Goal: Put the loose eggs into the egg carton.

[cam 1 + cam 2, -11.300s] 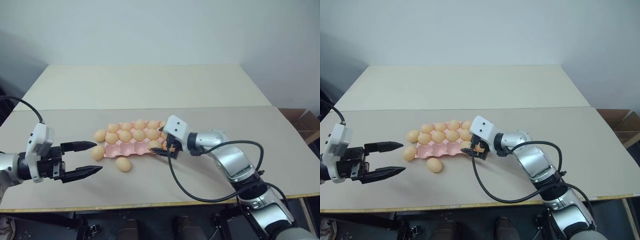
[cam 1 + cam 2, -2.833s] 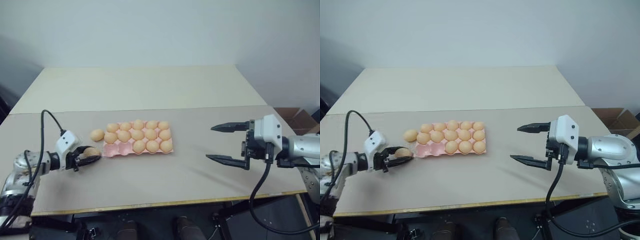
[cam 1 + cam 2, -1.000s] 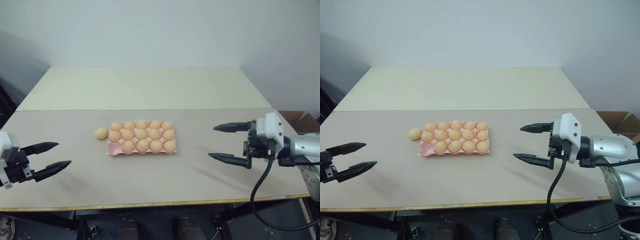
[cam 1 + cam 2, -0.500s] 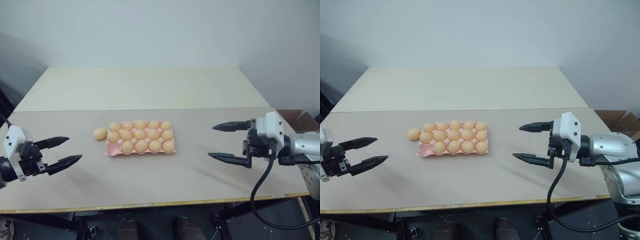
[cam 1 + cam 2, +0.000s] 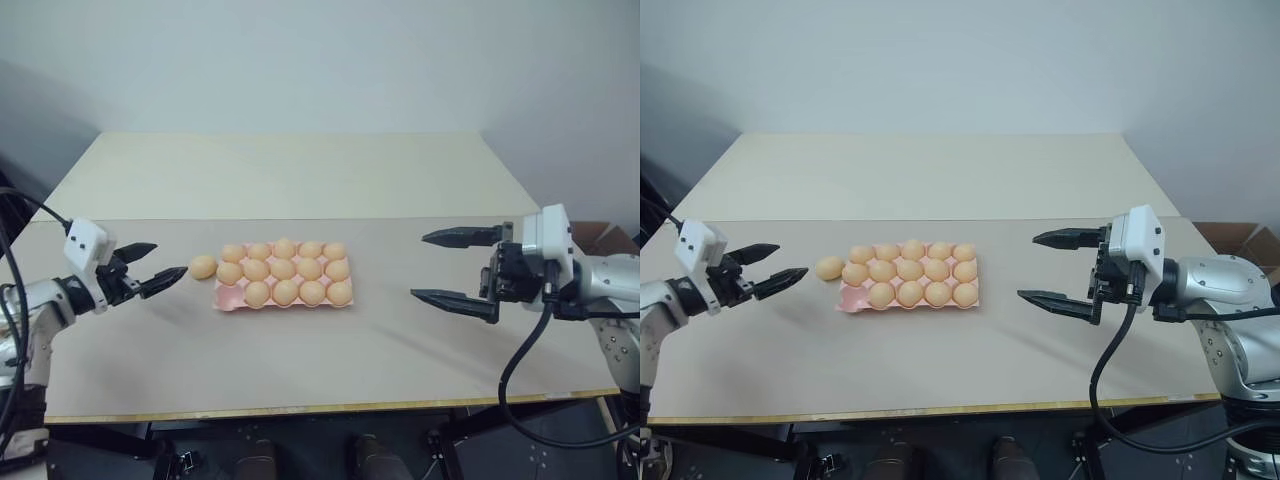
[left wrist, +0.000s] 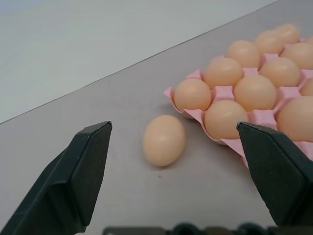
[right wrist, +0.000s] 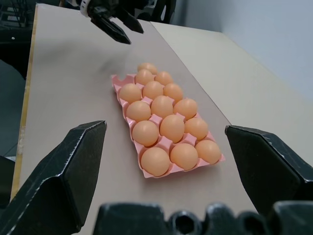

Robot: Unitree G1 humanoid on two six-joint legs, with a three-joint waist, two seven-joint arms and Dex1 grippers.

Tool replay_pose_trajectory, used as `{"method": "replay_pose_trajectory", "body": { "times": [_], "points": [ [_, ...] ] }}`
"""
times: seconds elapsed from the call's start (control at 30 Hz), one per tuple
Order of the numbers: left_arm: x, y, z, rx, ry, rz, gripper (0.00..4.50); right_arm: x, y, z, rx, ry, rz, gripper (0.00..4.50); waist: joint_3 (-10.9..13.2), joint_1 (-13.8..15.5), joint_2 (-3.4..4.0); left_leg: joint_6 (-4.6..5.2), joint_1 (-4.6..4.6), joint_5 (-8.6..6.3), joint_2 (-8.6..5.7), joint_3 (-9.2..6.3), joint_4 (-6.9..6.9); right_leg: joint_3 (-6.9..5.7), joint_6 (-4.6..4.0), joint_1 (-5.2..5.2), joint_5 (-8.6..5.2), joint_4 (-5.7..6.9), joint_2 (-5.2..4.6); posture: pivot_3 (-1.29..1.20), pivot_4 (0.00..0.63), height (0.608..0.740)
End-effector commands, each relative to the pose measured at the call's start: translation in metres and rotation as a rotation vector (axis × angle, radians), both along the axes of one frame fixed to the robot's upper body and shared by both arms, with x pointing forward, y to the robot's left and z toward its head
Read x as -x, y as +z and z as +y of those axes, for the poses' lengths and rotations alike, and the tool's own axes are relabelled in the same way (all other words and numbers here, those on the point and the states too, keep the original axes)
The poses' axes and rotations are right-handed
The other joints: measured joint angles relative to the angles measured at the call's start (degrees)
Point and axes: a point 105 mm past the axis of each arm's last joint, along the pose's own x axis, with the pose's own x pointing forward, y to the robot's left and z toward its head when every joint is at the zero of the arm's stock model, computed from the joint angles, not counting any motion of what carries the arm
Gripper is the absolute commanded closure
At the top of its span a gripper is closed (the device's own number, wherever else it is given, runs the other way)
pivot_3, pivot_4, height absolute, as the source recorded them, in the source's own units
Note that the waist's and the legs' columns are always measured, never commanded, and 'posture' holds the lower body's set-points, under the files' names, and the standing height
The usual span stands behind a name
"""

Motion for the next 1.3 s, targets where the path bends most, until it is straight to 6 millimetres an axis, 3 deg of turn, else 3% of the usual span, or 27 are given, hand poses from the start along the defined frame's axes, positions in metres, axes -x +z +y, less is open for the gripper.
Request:
{"method": "replay_pose_trajectory", "body": {
  "times": [0.03, 0.23, 0.4, 0.67, 0.77, 1.03, 1.17, 1.3],
  "points": [
    [-0.011, -0.003, -0.001, -0.032, -0.012, -0.005, 0.05, 0.007, 0.012, 0.0, -0.013, 0.012, -0.045, 0.0, 0.0, -0.08, -0.01, 0.0, 0.01, 0.0, 0.0, 0.0, 0.0, 0.0, 0.0, 0.01, 0.0, 0.01, 0.0, 0.0, 0.15, 0.74],
    [-0.026, -0.022, -0.004, -0.085, -0.043, 0.058, 0.05, 0.009, 0.014, 0.0, -0.009, 0.001, -0.052, 0.0, -0.01, -0.14, -0.01, 0.0, 0.01, 0.0, 0.0, 0.0, 0.01, 0.0, 0.0, 0.0, 0.01, 0.04, 0.01, 0.0, 0.15, 0.74],
    [-0.042, -0.026, -0.007, -0.087, -0.033, 0.072, 0.05, 0.01, 0.013, 0.0, -0.005, -0.008, -0.055, 0.0, -0.01, 0.13, -0.03, 0.0, -0.02, 0.0, -0.01, 0.0, 0.03, -0.01, 0.01, 0.01, 0.01, 0.04, 0.01, 0.0, 0.15, 0.74],
    [-0.053, -0.043, -0.011, -0.155, -0.04, 0.125, 0.05, 0.012, 0.014, 0.0, -0.001, -0.012, -0.061, 0.0, -0.02, 0.02, -0.03, 0.01, -0.04, 0.0, -0.02, 0.0, 0.04, 0.0, 0.04, 0.01, 0.04, 0.04, 0.0, 0.0, 0.15, 0.74],
    [-0.056, -0.045, -0.011, -0.149, -0.023, 0.128, 0.67, 0.012, 0.015, 0.001, 0.0, -0.014, -0.062, 0.0, -0.02, 0.01, -0.03, 0.01, -0.04, 0.0, -0.02, -0.01, 0.04, 0.0, 0.05, 0.01, 0.04, 0.04, 0.0, 0.0, 0.15, 0.74],
    [-0.057, -0.047, -0.007, -0.142, -0.002, 0.122, 2.99, 0.013, 0.015, 0.001, 0.001, -0.014, -0.063, 0.0, -0.02, 0.05, -0.04, 0.01, -0.04, 0.0, -0.02, -0.01, 0.04, 0.0, 0.06, 0.01, 0.05, 0.05, 0.0, 0.0, 0.15, 0.74],
    [-0.049, -0.038, 0.007, -0.159, 0.007, 0.087, 2.99, 0.014, 0.014, 0.002, 0.0, -0.015, -0.06, 0.0, -0.02, -0.13, -0.04, 0.01, -0.03, 0.0, -0.02, -0.01, 0.04, 0.0, 0.06, 0.0, 0.05, 0.06, 0.0, 0.0, 0.15, 0.74],
    [-0.037, -0.015, 0.009, -0.141, -0.066, 0.018, 2.99, 0.013, 0.013, 0.001, -0.001, -0.014, -0.057, 0.0, -0.02, -0.71, -0.04, 0.01, -0.05, 0.0, 0.0, -0.01, 0.04, 0.0, 0.06, -0.01, 0.05, 0.05, 0.0, 0.0, 0.15, 0.74]
  ]
}}
